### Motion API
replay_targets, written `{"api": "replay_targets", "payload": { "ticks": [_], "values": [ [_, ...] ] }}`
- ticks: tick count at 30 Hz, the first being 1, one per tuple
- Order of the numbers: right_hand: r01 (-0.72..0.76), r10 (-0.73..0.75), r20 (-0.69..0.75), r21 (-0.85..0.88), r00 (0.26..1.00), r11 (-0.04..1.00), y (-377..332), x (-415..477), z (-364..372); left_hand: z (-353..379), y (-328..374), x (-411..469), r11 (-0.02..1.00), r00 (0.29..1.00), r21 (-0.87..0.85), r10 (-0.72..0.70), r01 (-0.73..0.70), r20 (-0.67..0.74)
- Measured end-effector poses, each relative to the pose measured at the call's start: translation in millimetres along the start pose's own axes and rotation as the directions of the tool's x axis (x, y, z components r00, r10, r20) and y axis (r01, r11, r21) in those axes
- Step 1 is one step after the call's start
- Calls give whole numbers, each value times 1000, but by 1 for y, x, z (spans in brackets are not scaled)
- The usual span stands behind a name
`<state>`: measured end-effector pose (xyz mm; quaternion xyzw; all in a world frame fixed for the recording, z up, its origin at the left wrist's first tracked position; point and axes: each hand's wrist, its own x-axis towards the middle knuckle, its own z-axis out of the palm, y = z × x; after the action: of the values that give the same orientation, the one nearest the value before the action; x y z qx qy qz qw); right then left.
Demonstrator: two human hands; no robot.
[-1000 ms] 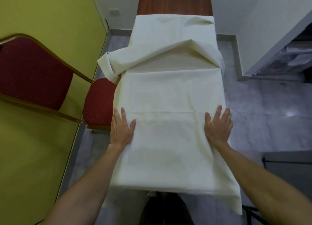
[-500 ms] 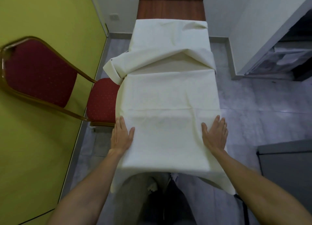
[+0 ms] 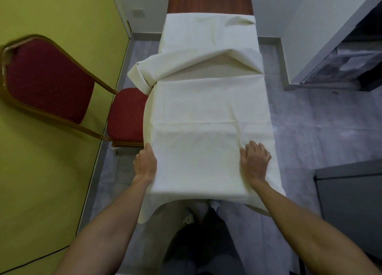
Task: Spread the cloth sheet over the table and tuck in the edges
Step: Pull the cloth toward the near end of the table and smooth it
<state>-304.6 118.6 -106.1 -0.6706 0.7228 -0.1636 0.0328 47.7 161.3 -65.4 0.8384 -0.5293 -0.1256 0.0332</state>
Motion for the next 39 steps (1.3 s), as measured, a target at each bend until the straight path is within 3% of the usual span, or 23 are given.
{"api": "replay_targets", "payload": {
  "ticks": [12,18,22,27,39],
  "values": [
    [-23,23,-169,2,985,1000,-13,16,-44,-43,2,-9,979,976,80,195,-187,-100],
    [15,6,209,-101,978,995,-9,6,-48,-59,5,-18,967,948,82,254,-243,-193],
    [13,33,262,-172,965,985,-10,1,-37,-68,4,-22,949,912,92,315,-301,-262],
    [25,34,230,-249,973,968,-12,4,-34,-70,1,-23,931,890,89,364,-353,-276],
    [-8,11,-138,24,990,1000,11,-20,-97,-86,-3,-56,891,837,10,429,-453,-340]
  ]
}}
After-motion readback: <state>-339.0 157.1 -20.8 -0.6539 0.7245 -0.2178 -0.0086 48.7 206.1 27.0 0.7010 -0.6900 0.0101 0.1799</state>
